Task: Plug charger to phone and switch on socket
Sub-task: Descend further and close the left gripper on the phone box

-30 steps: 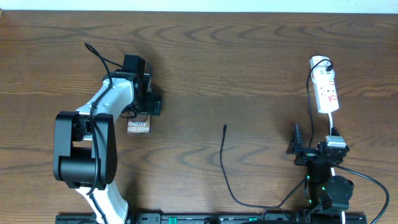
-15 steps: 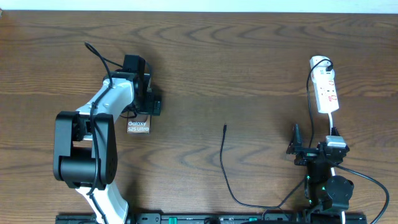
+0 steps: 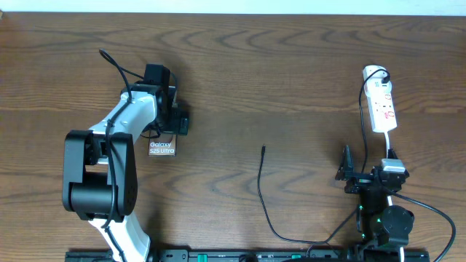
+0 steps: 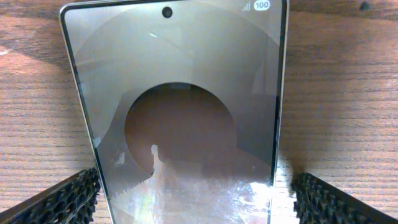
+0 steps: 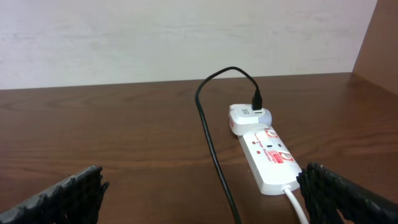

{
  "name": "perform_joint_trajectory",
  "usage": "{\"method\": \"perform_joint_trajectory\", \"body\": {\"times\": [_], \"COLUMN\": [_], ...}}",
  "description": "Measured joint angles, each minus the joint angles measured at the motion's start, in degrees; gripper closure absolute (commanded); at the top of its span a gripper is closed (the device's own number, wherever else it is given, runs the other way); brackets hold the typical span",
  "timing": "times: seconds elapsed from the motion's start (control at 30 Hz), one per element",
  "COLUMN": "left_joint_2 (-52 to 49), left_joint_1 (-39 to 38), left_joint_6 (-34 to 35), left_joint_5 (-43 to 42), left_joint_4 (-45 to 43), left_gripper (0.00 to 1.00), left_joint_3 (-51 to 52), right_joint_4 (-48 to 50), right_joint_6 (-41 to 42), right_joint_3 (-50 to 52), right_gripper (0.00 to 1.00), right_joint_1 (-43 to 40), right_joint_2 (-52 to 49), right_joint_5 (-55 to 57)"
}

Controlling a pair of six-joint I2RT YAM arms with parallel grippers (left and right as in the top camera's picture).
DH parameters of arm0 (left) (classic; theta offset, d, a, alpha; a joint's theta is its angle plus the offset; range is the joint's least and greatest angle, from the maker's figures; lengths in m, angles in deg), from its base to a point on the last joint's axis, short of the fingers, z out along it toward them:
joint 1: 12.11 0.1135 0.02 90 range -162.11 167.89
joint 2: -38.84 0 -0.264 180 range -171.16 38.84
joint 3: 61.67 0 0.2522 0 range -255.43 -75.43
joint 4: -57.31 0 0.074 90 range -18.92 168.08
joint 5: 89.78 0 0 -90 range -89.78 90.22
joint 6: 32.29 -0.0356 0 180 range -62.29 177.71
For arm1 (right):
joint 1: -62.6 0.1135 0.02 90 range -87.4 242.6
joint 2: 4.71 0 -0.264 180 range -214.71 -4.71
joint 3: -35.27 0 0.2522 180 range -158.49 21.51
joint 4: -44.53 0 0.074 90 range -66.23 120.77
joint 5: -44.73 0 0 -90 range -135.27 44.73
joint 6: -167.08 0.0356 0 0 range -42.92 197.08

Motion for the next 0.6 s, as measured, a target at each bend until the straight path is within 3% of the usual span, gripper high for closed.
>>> {"method": "perform_joint_trajectory", "body": {"times": [0.6], "left_joint_2": [0.0], "left_joint_1": [0.0], "left_joint_6": [0.02], "left_joint_5": [-1.25], "left_joint_4": [-1.38], "left_gripper": [0.02], "left_joint_3": [0.55], "right_joint_4": [0.0], "right_joint_6": [0.0], "right_joint_3": [0.0], "right_gripper": [0.01], "right_joint_1": [0.0], "right_joint_2": [0.0], "right_joint_5": [0.0]}}
